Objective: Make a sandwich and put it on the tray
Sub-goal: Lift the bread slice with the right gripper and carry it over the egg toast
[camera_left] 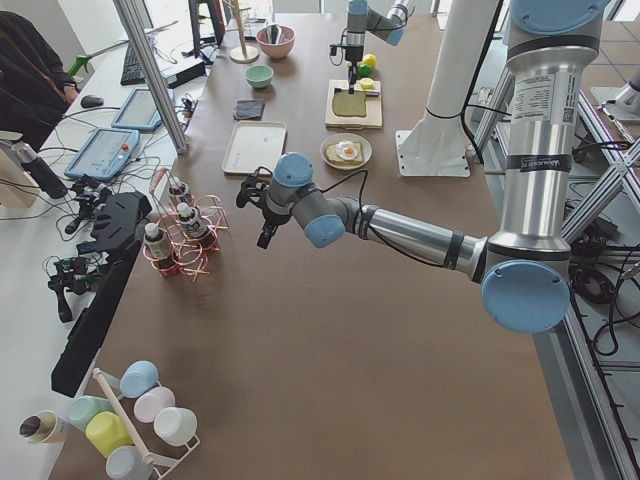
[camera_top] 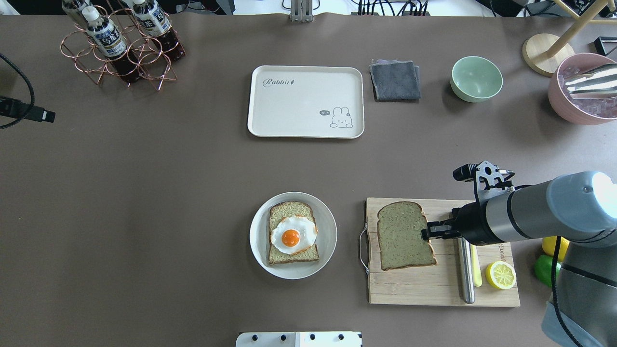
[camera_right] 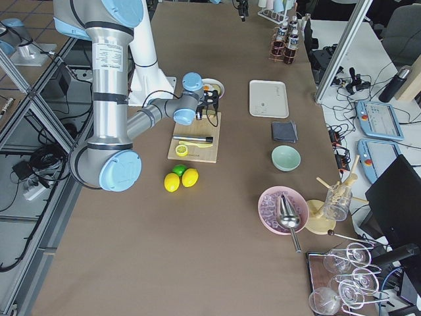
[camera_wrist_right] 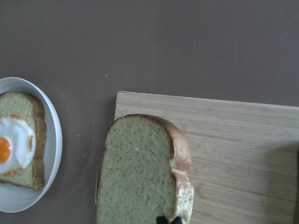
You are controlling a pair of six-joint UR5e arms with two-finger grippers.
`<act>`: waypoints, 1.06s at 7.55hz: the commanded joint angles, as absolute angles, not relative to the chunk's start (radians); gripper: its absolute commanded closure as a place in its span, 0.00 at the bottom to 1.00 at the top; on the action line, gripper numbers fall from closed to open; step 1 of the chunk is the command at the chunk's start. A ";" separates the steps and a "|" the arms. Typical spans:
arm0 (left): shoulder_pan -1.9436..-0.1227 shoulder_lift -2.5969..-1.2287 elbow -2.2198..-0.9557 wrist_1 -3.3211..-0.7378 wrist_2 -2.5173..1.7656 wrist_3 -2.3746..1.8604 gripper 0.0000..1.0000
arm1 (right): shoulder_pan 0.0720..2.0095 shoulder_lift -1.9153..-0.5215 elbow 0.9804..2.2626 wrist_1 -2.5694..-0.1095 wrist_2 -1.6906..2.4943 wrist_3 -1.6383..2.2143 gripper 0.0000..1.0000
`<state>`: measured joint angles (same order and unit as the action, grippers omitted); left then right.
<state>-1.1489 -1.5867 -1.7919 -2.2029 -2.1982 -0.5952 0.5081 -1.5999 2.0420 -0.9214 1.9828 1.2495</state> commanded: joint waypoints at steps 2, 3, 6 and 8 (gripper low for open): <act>-1.149 -1.592 -1.778 -2.203 -2.198 -0.595 0.03 | 0.600 -1.574 2.018 -0.702 2.160 1.371 1.00; -1.149 -1.603 -1.764 -2.203 -2.198 -0.595 0.03 | 0.598 -1.522 1.944 -0.618 2.160 1.420 1.00; -1.149 -1.612 -1.756 -2.206 -2.200 -0.597 0.03 | 0.574 -1.454 1.861 -0.517 2.148 1.471 1.00; -1.149 -1.612 -1.755 -2.207 -2.201 -0.597 0.03 | 0.479 -1.422 1.862 -0.517 2.035 1.494 1.00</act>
<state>-1.1489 -1.6114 -1.7560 -2.2063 -2.2003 -0.5958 0.5576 -1.4480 1.8658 -0.5226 2.1283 1.4741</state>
